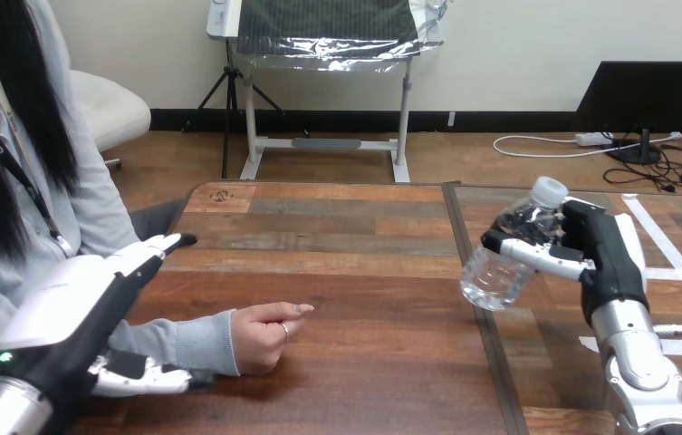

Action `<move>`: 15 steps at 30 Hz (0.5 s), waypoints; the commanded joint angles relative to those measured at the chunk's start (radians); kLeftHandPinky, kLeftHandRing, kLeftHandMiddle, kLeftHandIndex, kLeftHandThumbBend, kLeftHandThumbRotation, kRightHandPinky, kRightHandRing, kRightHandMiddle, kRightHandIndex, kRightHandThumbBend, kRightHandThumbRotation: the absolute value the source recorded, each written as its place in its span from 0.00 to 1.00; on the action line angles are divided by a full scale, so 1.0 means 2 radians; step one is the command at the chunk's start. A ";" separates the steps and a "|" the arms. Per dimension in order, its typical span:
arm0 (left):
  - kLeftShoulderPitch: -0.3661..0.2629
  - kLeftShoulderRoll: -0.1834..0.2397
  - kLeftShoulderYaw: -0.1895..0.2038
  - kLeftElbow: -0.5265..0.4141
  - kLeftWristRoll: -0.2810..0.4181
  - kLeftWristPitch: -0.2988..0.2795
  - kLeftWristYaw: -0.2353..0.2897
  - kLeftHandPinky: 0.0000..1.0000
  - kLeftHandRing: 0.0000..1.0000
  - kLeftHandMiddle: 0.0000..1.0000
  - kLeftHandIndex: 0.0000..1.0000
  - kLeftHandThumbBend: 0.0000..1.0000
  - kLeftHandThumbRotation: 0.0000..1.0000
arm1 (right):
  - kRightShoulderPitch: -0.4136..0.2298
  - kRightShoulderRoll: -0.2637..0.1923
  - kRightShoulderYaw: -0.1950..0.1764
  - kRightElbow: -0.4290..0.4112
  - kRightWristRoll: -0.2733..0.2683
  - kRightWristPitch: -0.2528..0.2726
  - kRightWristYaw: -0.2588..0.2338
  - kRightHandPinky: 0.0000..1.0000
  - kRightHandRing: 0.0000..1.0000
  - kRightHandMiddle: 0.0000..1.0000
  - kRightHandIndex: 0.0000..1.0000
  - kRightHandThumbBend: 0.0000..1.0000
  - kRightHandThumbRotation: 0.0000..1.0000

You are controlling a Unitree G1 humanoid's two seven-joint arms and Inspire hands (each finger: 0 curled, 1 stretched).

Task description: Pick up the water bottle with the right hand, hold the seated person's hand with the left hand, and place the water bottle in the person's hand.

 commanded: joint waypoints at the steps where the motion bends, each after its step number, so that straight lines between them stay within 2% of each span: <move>1: -0.041 0.034 -0.013 -0.012 0.006 0.004 -0.010 0.84 0.91 0.91 0.89 1.00 0.30 | -0.057 0.002 0.001 -0.036 0.004 -0.032 0.004 0.33 0.39 0.48 0.48 0.79 0.00; 15: -0.069 0.073 -0.034 0.020 0.016 0.007 -0.020 0.81 0.87 0.87 0.85 1.00 0.28 | -0.053 0.008 -0.005 -0.047 0.020 -0.049 0.038 0.33 0.40 0.49 0.46 0.80 0.00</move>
